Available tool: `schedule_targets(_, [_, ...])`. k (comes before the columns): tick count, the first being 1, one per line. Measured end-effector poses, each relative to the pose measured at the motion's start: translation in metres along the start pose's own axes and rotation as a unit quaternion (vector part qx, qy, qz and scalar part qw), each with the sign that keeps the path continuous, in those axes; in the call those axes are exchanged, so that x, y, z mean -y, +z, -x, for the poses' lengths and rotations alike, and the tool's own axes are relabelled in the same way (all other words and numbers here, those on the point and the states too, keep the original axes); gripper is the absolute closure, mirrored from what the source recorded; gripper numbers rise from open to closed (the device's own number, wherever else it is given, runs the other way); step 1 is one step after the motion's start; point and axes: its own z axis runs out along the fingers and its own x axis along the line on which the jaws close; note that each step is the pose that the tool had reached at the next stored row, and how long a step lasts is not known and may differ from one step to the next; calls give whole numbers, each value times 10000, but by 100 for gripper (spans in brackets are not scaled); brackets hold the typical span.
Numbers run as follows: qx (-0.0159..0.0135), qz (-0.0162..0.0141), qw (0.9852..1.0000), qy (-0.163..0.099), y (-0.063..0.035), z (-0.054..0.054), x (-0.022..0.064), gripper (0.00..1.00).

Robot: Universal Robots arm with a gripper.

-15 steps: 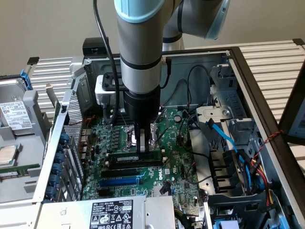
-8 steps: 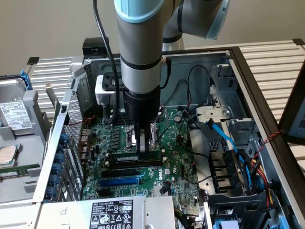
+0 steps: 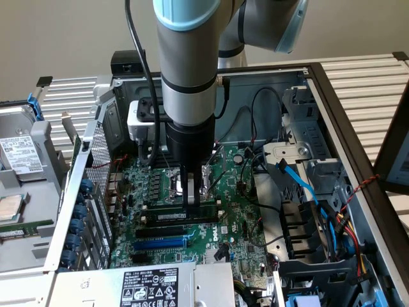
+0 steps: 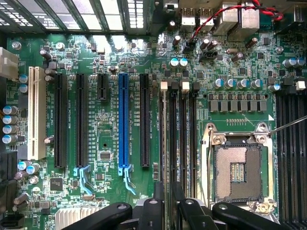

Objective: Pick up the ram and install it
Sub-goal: 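Insert the ram into the slot, then press down the ram until it locks into place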

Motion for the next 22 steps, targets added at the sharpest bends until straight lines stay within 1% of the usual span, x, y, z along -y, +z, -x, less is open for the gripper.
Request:
schedule_targets(7, [-1, 0, 10000, 0, -5, 0, 0, 79])
schedule_targets(8, [1, 0, 10000, 0, -26, 2, 0, 79])
schedule_targets(12, [0, 1, 10000, 0, -194, 11, -7, 79])
schedule_targets(13, [-1, 2, 10000, 0, -204, 12, -7, 79])
schedule_targets(22, [0, 1, 10000, 0, -203, 12, -7, 79])
